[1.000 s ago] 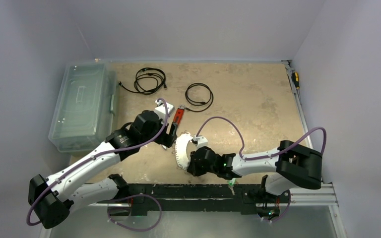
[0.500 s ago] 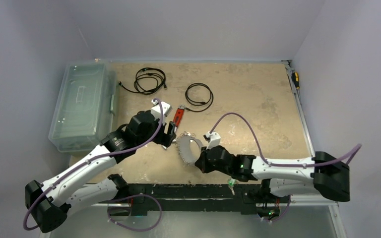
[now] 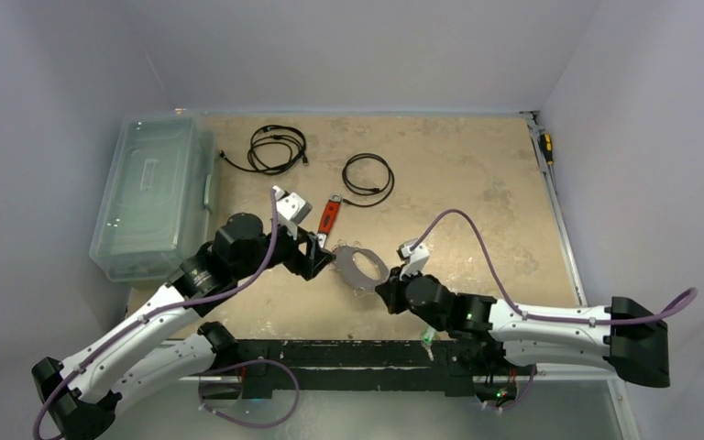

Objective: Put the keys on the keyring

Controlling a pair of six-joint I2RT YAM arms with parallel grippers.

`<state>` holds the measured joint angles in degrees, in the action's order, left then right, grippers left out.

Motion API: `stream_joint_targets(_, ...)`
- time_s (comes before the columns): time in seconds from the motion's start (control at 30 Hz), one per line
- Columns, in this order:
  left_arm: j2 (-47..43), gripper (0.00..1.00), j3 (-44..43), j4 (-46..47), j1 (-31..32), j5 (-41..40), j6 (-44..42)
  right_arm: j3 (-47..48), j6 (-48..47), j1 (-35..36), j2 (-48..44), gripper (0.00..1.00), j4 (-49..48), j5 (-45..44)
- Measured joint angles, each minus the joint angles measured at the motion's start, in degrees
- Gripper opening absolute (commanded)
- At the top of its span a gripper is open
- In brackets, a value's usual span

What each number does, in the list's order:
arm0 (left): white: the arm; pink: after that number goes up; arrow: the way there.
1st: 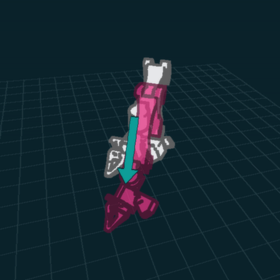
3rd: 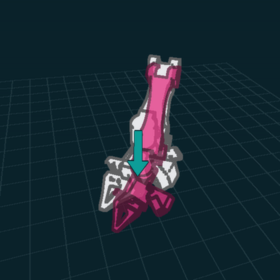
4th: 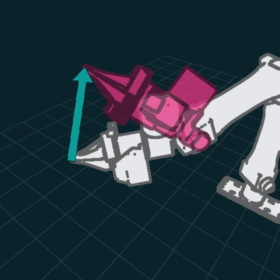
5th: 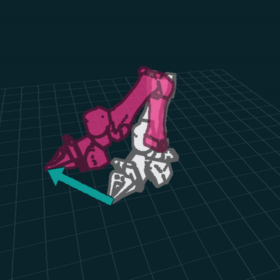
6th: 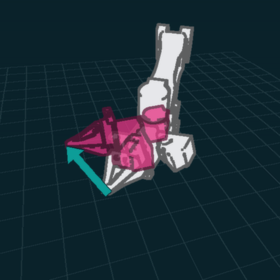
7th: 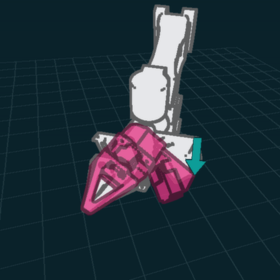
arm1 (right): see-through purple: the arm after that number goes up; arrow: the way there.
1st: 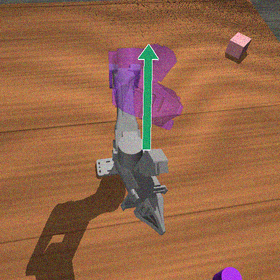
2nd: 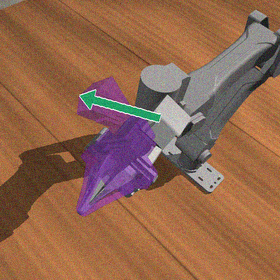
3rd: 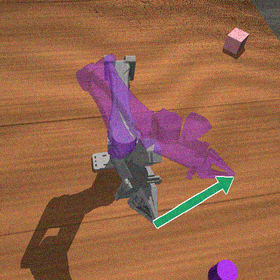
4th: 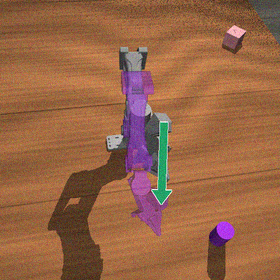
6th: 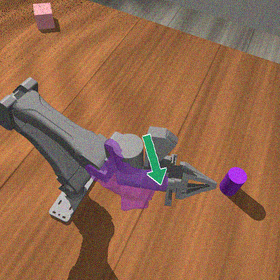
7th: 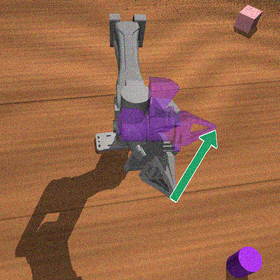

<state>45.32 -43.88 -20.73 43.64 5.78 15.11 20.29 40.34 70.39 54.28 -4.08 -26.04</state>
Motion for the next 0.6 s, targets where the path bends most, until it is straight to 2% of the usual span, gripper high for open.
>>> stream_joint_targets(0.27, -6.5, 0.68, 6.3, 12.5, 0.0, 13.7, -2.7, -5.5, -11.7, 0.0, -6.1, 0.00, -14.9, -3.0)
stream_joint_targets(0.43, -7.6, 0.60, 6.3, 18.4, 0.0, 18.8, -8.3, -7.9, -19.5, 0.0, -9.6, 0.00, -25.2, -2.7)
stream_joint_targets(0.6, -5.5, 0.47, 4.9, 21.4, 0.0, 22.6, -11.8, -8.1, -26.9, 0.0, -12.1, 0.00, -33.1, -0.9)
